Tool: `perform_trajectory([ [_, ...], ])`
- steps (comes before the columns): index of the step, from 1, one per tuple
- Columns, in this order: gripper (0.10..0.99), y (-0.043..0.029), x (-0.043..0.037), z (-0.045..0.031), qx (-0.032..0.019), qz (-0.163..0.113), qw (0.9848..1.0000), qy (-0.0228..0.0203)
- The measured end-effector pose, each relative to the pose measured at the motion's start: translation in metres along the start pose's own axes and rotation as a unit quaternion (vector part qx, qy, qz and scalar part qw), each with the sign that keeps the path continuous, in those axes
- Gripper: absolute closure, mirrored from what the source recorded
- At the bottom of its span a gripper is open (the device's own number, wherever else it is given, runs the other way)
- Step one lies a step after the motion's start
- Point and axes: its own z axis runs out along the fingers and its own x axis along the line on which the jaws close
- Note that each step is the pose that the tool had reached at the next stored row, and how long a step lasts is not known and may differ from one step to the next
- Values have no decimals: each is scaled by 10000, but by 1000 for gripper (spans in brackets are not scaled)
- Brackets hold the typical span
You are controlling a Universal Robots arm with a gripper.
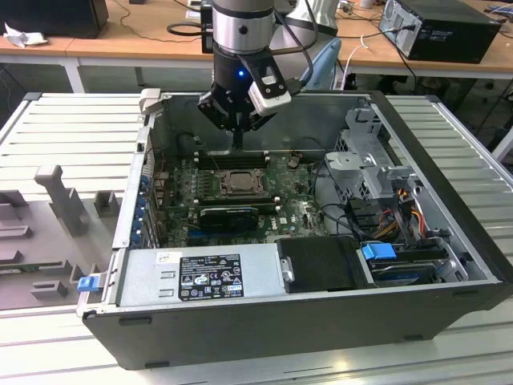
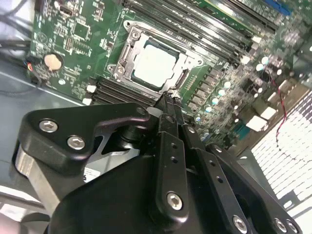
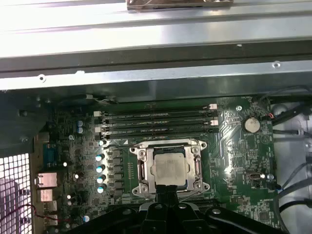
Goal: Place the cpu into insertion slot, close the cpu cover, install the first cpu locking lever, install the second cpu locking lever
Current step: 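Install the first cpu locking lever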
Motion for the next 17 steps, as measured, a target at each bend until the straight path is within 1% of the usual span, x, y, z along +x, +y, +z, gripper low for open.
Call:
perform_trajectory([
  [2, 980, -2, 10, 28, 0, -73, 10000, 4],
  [3, 980, -4, 29, 41, 0, -88, 10000, 5],
  [5, 980, -11, 137, 66, 0, -91, 10000, 2],
  [8, 980, -19, 266, 95, -3, -92, 10000, -11],
  [9, 980, -23, 323, 110, -3, -93, 10000, -15],
  [11, 980, -28, 401, 142, -5, -94, 10000, -17],
  [16, 980, -41, 545, 223, -4, -106, 9999, -16],
  [17, 980, -46, 621, 261, -5, -117, 9999, -15],
])
